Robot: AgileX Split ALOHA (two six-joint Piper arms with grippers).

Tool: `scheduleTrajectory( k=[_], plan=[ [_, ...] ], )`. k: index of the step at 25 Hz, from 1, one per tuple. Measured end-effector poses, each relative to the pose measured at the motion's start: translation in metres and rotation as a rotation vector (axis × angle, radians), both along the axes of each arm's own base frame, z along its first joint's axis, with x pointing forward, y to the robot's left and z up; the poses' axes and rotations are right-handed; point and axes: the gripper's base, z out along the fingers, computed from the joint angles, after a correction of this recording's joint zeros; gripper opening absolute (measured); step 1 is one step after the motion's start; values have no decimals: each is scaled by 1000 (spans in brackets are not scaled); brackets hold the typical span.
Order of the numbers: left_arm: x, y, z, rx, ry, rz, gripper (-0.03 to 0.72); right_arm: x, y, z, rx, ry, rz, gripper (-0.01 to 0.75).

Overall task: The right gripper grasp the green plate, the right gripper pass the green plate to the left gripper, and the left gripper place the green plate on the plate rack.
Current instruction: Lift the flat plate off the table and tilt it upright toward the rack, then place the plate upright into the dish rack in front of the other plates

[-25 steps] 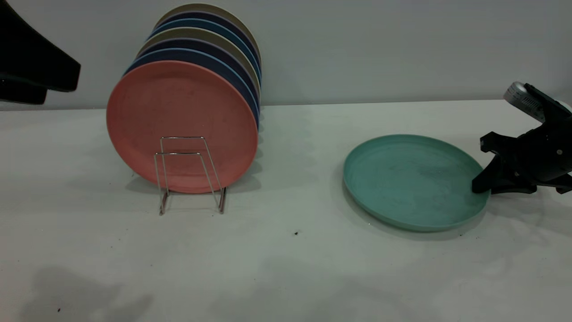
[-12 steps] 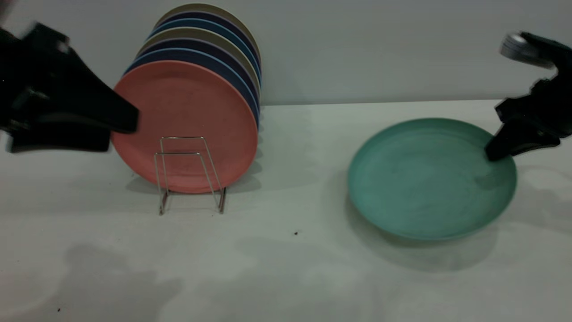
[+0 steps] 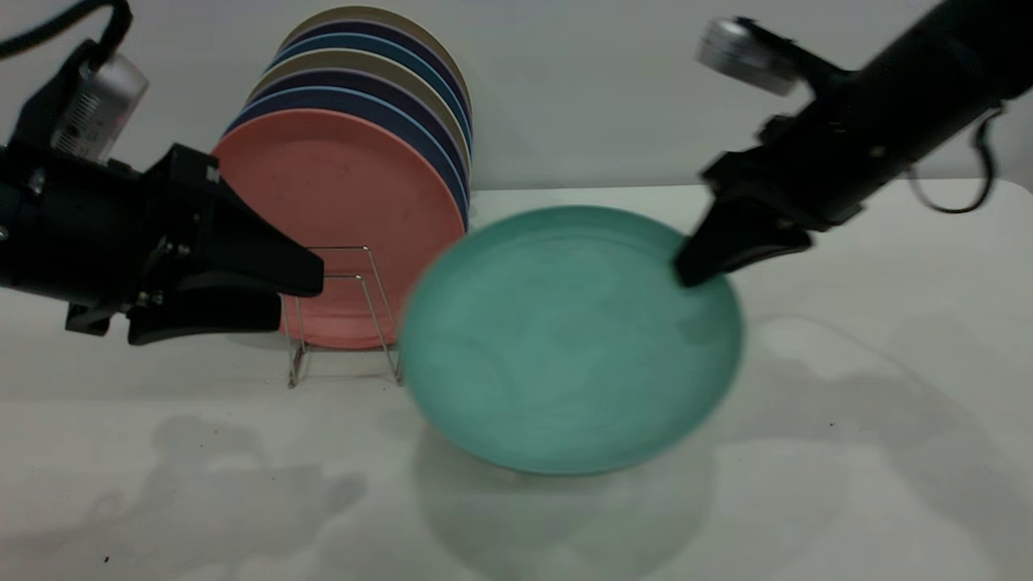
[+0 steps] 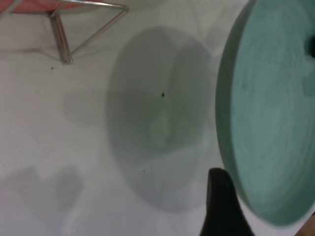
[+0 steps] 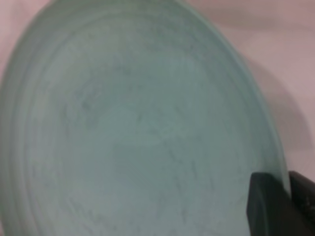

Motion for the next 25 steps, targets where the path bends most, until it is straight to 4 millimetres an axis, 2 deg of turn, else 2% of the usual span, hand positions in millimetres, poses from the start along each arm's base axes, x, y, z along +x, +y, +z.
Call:
scheduleTrajectory(
  k=[6, 9, 11, 14, 15, 16, 20, 22, 25],
  plan=[
    [3, 0, -1, -1, -20, -1, 482, -12, 43, 7, 117, 14, 31, 15],
    [3, 0, -1, -4, -27, 0, 447, -19, 62, 13, 220, 30, 62, 15],
    [3, -1, 0, -7, -29, -2, 379, -20, 69, 17, 263, 20, 73, 23],
    [4, -1, 1, -21, -31, 2, 177, -18, 68, 17, 264, -1, 58, 67],
    [4, -2, 1, -31, -34, -4, 130, -17, 66, 16, 253, -8, 49, 102],
    [4, -1, 1, -21, -41, -7, 130, -16, 64, 16, 243, -13, 47, 142],
    [10, 6, -1, 136, -109, -59, 131, -9, 42, 13, 190, -22, 43, 420],
    [18, 7, 8, 198, -175, -131, 131, -5, 25, 11, 166, -5, 23, 565],
    [30, 7, 28, 292, -284, -275, 131, -1, 2, 9, 139, 29, 3, 685]
  ],
)
